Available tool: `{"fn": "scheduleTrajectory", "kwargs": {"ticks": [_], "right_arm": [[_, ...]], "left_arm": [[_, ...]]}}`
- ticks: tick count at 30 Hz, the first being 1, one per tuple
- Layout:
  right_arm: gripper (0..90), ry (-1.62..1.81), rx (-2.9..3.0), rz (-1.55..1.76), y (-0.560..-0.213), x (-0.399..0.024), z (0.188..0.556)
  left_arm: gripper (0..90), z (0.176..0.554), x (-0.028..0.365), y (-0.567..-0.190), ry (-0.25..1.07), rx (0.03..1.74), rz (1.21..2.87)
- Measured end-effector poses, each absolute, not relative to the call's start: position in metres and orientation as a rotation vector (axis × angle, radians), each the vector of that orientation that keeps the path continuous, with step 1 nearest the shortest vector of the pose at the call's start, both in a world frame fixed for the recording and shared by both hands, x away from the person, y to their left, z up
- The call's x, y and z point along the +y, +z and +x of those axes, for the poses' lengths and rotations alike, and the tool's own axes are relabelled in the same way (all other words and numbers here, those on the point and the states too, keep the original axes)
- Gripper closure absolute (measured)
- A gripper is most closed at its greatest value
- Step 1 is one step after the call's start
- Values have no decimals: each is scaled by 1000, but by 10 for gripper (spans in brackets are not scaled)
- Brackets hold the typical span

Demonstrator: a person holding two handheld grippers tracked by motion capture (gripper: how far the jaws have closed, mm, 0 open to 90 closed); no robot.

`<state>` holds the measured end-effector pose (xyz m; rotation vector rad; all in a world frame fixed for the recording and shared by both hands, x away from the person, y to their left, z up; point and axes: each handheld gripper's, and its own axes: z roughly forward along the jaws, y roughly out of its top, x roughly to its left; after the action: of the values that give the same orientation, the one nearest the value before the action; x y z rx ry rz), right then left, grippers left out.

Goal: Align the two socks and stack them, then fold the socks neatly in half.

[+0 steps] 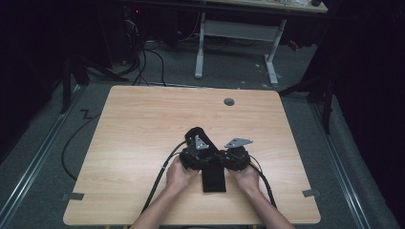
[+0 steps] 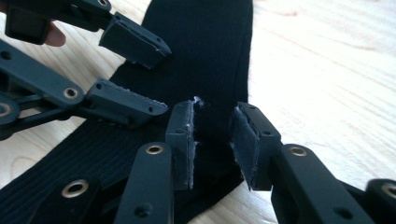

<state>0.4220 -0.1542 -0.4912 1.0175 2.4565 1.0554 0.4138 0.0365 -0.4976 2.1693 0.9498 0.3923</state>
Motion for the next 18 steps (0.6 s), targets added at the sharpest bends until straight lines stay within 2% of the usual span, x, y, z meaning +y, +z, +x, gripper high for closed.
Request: {"fn": "scheduleTrajectory", "kwargs": {"ticks": [11, 18], "right_arm": [[678, 1055, 2485, 1004, -498, -152, 420], [683, 1057, 2493, 992, -499, -152, 419]], "left_arm": [[508, 406, 42, -495, 398, 950, 2182], [503, 417, 61, -485, 432, 1029, 2112]]}}
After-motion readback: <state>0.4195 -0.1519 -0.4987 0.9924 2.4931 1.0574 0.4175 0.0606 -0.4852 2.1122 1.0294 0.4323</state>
